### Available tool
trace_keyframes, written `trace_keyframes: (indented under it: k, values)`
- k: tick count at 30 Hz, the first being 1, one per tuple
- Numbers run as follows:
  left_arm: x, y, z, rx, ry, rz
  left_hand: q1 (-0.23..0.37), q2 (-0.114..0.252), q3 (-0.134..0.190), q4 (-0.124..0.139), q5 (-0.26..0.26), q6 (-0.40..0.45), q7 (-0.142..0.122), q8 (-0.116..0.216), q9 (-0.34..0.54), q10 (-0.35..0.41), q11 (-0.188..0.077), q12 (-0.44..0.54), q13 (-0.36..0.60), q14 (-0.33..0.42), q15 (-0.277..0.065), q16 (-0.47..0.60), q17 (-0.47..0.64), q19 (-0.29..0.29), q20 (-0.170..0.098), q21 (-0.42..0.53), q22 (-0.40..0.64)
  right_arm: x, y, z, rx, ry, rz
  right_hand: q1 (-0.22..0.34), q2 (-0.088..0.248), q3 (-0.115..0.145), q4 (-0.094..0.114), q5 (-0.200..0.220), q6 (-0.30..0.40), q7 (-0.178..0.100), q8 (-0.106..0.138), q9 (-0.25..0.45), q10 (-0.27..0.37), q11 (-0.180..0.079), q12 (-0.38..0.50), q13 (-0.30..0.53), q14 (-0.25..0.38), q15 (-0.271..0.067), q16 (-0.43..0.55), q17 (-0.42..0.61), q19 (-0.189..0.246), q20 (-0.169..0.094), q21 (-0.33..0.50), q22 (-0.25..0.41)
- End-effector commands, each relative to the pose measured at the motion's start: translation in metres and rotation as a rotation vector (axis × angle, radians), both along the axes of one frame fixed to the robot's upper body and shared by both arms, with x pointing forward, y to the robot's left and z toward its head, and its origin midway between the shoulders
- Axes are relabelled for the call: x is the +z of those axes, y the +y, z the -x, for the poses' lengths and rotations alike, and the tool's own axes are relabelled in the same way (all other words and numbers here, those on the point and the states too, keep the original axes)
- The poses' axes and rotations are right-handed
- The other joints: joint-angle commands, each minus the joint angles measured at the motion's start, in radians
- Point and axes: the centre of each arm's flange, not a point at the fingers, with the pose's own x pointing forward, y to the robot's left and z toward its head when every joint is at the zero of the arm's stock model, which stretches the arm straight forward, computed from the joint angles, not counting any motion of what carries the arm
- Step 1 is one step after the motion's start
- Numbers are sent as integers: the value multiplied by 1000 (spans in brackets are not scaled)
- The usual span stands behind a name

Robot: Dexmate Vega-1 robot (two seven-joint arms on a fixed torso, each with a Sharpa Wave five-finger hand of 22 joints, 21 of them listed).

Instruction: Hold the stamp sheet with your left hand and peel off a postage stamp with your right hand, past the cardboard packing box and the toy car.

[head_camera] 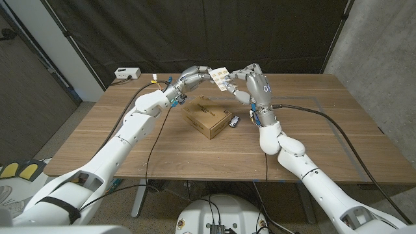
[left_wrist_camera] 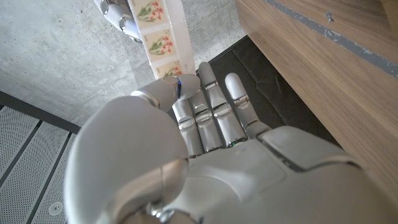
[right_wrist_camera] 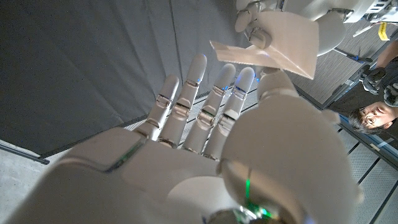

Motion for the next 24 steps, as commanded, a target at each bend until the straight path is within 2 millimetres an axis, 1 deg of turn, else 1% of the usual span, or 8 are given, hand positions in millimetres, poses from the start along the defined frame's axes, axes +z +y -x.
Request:
trace_keyframes:
  k: [1,3,4,9,10,12,21,24]
  values:
    - [-1,2,4,-18,-2,5,-4,3,5,-1,-2,60,124,73,4,21,-52,-1,4,0,-121,-5,2,5,-1,2,2,1,4,-2,4,-45,-1,54,24,29,-6,-10,102,-2,42,1,93,0,23,-1,42,-149,13,12,10,-13,12,4]
    - [-1,3,4,-18,-1,6,-4,3,6,0,-3,61,123,73,1,22,-50,-1,4,-1,-122,-5,3,5,-1,2,2,1,4,-2,8,-48,-1,65,28,37,-8,-19,125,3,46,-8,120,-3,28,-1,54,-149,15,15,12,-16,17,6]
    - [-1,4,4,-17,-2,4,-4,3,6,0,-3,61,124,73,1,22,-51,-2,3,0,-122,-5,3,5,0,2,2,0,4,-3,14,-54,3,69,29,41,-9,-25,133,14,47,-11,123,-4,27,1,60,-150,17,18,11,-17,20,6]
    - [-1,5,3,-30,-6,-21,-5,3,6,-1,-3,58,124,73,0,24,-52,-3,1,1,-123,-5,3,5,0,2,2,1,5,-3,21,-58,-14,75,34,51,-9,-38,130,27,50,-4,119,-2,23,4,63,-150,16,21,-1,-22,21,8]
    - [-1,5,3,-36,-9,-30,-5,3,6,0,-3,62,124,75,0,24,-52,-3,2,0,-122,-5,3,5,-1,2,2,1,6,-4,21,-59,-21,76,36,55,-9,-47,127,44,52,1,118,-1,22,6,61,-150,14,24,-6,-21,24,9]
    - [-1,5,3,-46,-18,-50,-5,3,7,-1,-3,61,123,75,1,22,-52,-3,3,0,-122,-5,3,4,-1,2,2,1,6,-5,21,-58,-24,79,38,61,-10,-57,128,55,55,6,119,-1,21,8,59,-150,12,26,-13,-20,25,10]
    - [3,8,3,-78,-40,-136,-4,3,9,-2,-2,65,126,78,0,26,-53,-1,6,4,-124,-5,3,5,-2,1,1,3,9,-9,22,-54,-35,82,38,74,-13,-90,135,67,66,19,138,6,28,15,64,-150,16,39,-19,-20,30,11]
    - [4,9,3,-87,-52,-157,-4,2,10,-2,-1,64,125,77,-3,27,-53,0,8,6,-125,-4,3,3,-6,1,1,4,9,-11,23,-48,-39,81,36,83,-14,-109,138,70,71,25,140,9,28,19,65,-150,18,46,-21,-18,32,12]
